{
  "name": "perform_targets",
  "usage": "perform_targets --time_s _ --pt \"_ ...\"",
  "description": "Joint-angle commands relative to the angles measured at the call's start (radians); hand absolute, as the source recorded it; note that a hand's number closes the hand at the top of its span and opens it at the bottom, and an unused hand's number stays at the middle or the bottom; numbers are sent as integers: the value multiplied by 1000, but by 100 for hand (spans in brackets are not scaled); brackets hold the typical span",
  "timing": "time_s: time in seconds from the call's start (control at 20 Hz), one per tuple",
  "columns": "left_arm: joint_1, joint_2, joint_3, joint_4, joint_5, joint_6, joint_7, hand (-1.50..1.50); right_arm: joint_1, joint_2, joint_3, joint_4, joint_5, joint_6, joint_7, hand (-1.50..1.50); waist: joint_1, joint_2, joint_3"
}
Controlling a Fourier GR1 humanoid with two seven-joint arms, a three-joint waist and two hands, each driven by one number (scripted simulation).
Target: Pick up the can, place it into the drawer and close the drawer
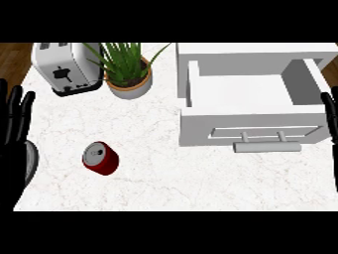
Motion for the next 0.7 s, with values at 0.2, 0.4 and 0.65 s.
perform_targets --time_s 0.2,0.4,0.65 --pt "1 103 -137 -16 246 -337 -50 -150 -44 43 21 -9 -4 -26 -7 -150 15 32 -2" --pt "116 190 -174 26 173 -346 147 -150 53 25 -9 41 -33 -29 218 -150 18 33 0" --pt "143 244 -104 -81 309 -392 268 -150 90 4 -55 -1 -78 2 227 -150 21 32 0"
